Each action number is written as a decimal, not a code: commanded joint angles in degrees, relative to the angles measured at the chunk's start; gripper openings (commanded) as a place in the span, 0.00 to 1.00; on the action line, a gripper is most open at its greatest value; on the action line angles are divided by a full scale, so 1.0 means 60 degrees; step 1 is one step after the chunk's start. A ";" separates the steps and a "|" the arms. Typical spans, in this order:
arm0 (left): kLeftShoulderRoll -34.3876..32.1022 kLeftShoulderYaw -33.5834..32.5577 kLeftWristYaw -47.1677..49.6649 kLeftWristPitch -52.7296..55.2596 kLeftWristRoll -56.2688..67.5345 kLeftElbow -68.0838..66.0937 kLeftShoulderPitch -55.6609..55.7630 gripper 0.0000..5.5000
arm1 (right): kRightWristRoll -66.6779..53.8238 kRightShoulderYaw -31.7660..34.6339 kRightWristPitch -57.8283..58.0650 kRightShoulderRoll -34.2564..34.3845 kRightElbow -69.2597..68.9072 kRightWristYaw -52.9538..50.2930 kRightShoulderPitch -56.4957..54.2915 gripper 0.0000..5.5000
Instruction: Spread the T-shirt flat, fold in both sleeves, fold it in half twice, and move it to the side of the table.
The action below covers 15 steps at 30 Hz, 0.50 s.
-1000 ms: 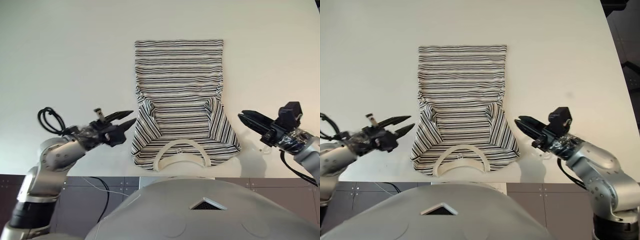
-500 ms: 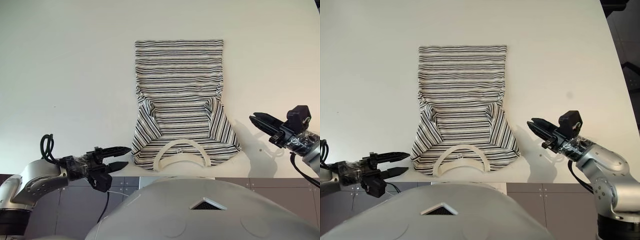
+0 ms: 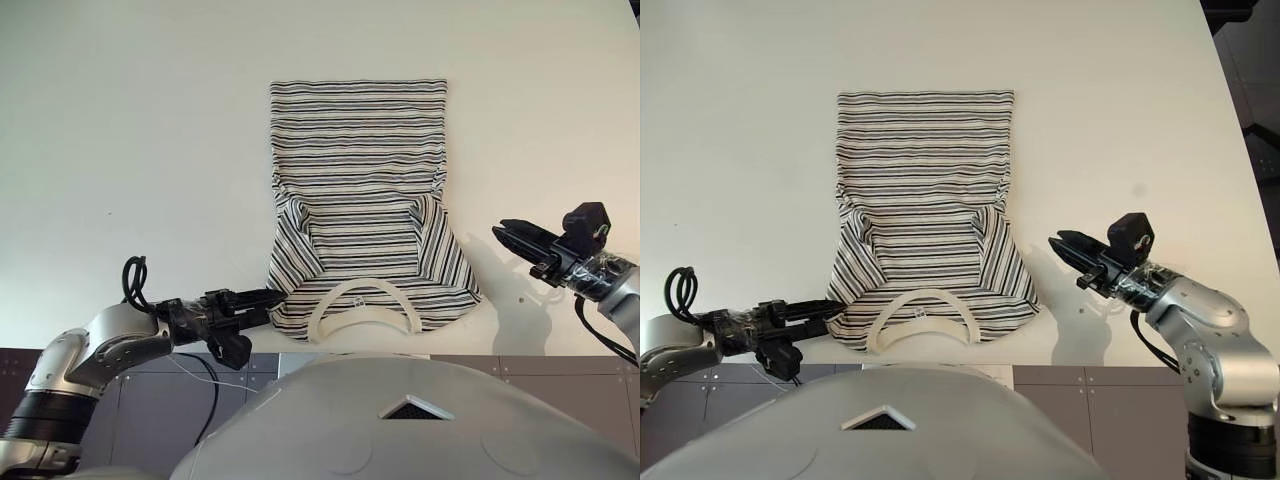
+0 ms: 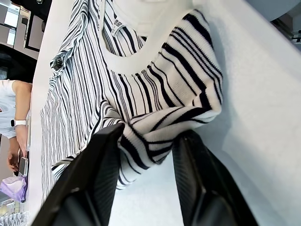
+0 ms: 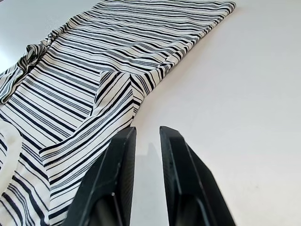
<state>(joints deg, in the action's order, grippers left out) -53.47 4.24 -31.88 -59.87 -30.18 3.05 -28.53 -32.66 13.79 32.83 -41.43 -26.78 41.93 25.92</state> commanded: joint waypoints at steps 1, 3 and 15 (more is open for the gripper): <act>-0.0198 0.0418 -0.0177 0.0533 -0.0690 -0.0437 -0.0267 0.17 | 0.1273 -0.0254 -0.1184 -0.0662 0.0229 0.0618 0.0425 0.17; -0.0283 0.0467 -0.0050 0.0569 -0.0696 -0.0529 -0.0330 0.10 | 0.2552 -0.0284 -0.3256 -0.1130 0.0460 0.1302 0.1087 0.17; -0.0772 0.0566 0.0350 0.0469 -0.0564 -0.0878 -0.0105 0.02 | 0.7213 -0.1158 -1.3264 -0.1807 0.3187 0.1548 0.1633 0.29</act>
<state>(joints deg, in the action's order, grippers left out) -56.85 6.33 -28.50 -58.97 -30.14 0.68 -28.77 7.08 7.84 -43.29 -51.98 -9.69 53.06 36.95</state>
